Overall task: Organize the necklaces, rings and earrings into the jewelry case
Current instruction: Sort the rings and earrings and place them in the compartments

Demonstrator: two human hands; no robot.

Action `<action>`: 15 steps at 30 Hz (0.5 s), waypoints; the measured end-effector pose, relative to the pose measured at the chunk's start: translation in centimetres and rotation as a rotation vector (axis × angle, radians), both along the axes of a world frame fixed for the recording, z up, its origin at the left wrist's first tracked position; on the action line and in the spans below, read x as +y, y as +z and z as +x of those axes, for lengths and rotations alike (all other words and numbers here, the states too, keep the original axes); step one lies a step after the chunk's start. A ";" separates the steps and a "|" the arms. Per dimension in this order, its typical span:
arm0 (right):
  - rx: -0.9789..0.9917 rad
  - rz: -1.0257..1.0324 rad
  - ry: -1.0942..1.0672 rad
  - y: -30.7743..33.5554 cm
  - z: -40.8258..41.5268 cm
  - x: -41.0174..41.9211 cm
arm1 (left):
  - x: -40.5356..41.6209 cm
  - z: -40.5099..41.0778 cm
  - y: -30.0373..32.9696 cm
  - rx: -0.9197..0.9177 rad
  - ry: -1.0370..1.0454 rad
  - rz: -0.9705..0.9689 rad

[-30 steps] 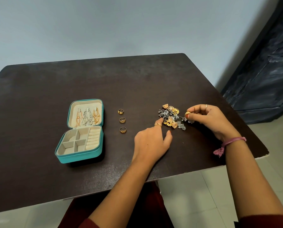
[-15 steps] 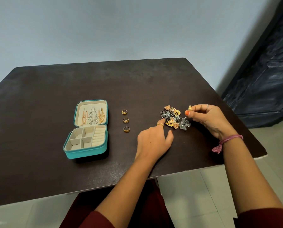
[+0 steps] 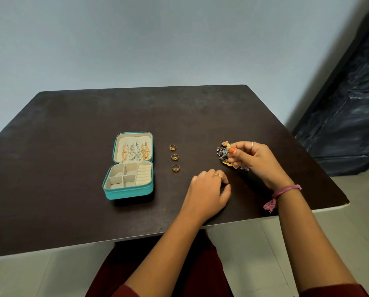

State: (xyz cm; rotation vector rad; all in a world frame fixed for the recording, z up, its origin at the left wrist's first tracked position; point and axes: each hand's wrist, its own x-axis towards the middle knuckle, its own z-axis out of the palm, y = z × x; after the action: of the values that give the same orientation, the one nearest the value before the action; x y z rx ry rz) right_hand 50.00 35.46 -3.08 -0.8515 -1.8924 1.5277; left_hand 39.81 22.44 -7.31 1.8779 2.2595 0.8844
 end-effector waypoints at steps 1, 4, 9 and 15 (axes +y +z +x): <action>-0.030 0.029 0.036 0.0 -0.3 -0.4 | -0.7 0.0 -0.3 0.038 -0.022 0.026; -0.209 0.165 0.217 0.1 -1.5 -1.9 | -2.9 -0.1 -1.0 0.090 -0.052 0.077; -0.505 0.571 0.471 0.9 -4.9 -4.6 | -5.2 -0.1 -1.1 0.149 0.041 0.109; -0.670 0.690 0.514 1.7 -8.2 -6.9 | -5.3 -0.1 -0.5 0.174 0.085 0.142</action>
State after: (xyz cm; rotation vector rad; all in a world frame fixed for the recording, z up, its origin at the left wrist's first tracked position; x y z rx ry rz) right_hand 41.82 28.58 -1.36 -0.6015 -3.0462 0.7084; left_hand 39.75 17.14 -7.82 2.0031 2.4541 0.9518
